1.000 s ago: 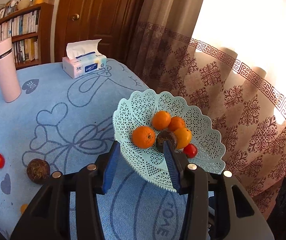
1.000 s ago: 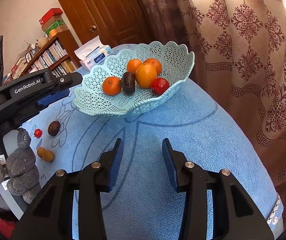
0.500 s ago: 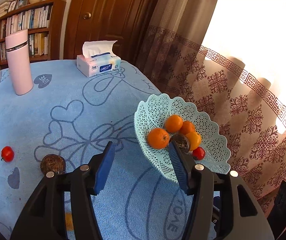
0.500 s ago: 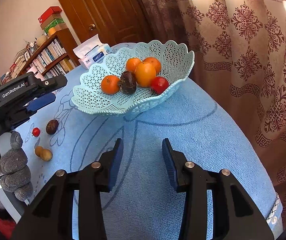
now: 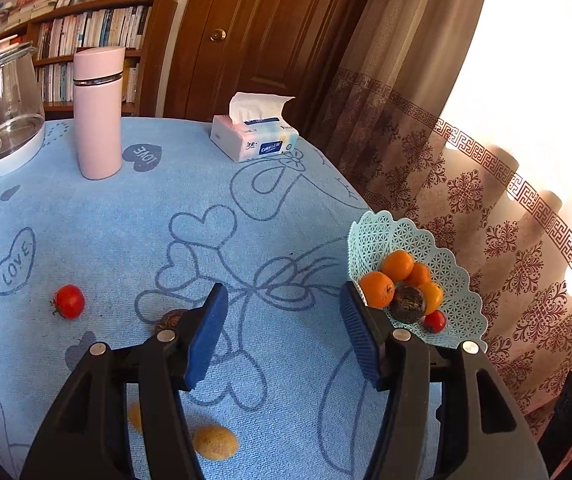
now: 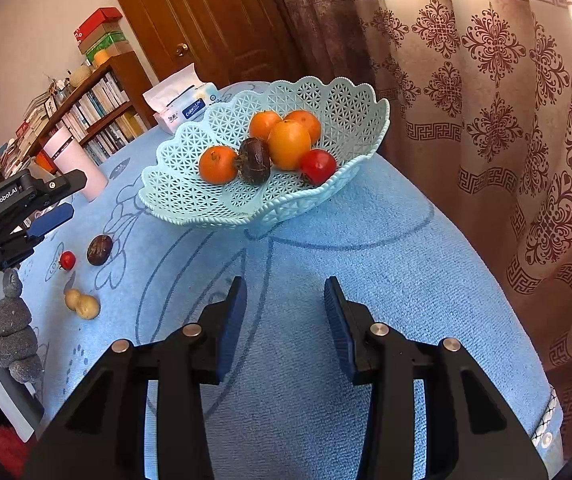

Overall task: Organize fruits
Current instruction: 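Move the left gripper back to the red tomato and close on it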

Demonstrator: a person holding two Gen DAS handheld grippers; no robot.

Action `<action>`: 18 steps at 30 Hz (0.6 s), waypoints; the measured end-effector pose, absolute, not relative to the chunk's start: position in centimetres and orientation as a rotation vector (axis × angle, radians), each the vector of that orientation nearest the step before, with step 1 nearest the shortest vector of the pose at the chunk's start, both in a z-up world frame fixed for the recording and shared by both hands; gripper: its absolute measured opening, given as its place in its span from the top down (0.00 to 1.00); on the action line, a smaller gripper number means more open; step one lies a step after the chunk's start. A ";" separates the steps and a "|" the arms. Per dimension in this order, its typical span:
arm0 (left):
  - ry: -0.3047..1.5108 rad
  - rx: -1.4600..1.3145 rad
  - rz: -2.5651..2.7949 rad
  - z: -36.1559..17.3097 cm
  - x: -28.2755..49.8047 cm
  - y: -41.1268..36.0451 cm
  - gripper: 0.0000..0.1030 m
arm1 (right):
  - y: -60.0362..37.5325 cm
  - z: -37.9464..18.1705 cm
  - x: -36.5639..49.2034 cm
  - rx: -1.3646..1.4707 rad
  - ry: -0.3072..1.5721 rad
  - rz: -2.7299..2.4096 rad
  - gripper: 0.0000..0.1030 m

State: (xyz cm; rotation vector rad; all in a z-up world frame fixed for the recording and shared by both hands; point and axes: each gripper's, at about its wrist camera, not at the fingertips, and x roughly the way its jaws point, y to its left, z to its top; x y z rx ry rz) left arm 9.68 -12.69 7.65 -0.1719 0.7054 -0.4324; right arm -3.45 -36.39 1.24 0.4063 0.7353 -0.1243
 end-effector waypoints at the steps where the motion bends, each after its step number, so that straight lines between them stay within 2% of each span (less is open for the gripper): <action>1: 0.704 -0.179 -0.424 7.7 9.7 -12.1 0.44 | -36.3 1.3 -3.4 0.405 0.736 -0.125 0.60; 18: 0.710 -0.270 -0.251 6.3 10.8 -3.5 0.44 | -36.1 1.3 -3.2 0.388 0.756 -0.141 0.60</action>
